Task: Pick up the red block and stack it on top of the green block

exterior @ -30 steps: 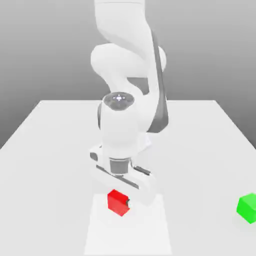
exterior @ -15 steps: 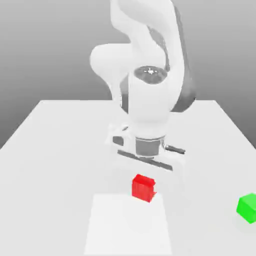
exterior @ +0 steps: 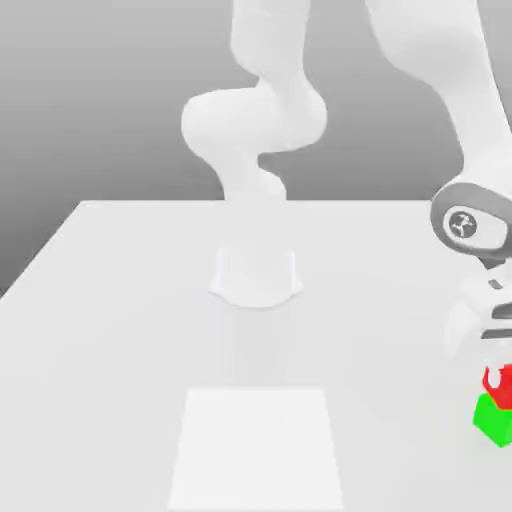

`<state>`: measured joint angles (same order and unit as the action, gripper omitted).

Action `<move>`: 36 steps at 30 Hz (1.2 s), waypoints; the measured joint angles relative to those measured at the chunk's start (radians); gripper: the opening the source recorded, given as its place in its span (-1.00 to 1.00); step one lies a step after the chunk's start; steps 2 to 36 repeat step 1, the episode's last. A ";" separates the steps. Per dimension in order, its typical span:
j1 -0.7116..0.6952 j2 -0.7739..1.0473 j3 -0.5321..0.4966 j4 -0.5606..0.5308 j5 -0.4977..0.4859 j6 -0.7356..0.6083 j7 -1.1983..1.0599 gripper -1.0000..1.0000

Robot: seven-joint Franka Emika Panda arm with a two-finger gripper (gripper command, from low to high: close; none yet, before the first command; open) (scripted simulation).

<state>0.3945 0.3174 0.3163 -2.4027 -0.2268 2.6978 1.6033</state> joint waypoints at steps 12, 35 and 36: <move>0.000 0.000 0.000 0.000 0.000 0.000 0.000 1.00; 0.000 0.000 0.000 0.000 0.000 0.000 0.000 1.00; 0.000 0.000 0.000 0.000 0.000 0.000 0.000 1.00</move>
